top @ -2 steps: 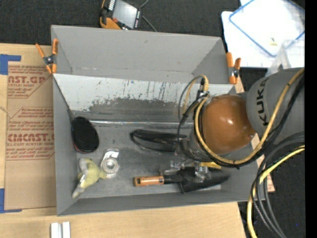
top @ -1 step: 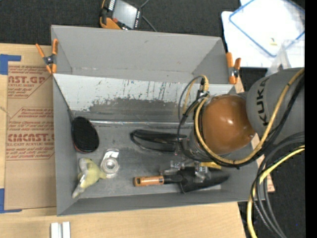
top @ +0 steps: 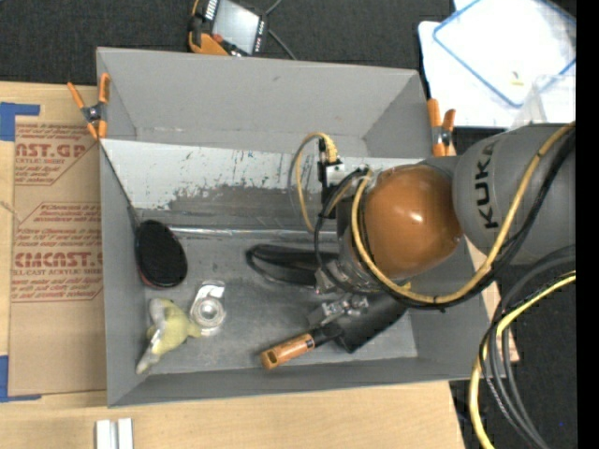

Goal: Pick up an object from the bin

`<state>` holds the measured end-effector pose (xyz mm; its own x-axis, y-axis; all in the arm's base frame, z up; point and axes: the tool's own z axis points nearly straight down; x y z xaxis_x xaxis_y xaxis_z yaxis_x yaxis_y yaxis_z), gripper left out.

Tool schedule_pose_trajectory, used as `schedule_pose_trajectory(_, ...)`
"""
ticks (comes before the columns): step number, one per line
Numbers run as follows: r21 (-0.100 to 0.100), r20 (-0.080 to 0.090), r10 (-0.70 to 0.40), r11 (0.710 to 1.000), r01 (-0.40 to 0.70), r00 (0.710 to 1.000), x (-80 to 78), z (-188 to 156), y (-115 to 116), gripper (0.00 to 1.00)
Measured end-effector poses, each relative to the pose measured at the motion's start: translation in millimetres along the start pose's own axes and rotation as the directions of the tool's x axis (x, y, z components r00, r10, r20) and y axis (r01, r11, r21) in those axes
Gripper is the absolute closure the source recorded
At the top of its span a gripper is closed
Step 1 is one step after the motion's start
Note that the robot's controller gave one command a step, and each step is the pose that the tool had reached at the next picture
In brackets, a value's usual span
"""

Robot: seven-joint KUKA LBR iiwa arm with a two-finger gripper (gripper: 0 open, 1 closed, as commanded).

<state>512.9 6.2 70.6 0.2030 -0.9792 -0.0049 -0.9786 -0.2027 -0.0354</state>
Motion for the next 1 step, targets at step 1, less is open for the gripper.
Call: schedule_pose_trajectory(1,0.000,0.000,0.000,1.000,0.000,1.000,0.0,0.0,0.0,1.00)
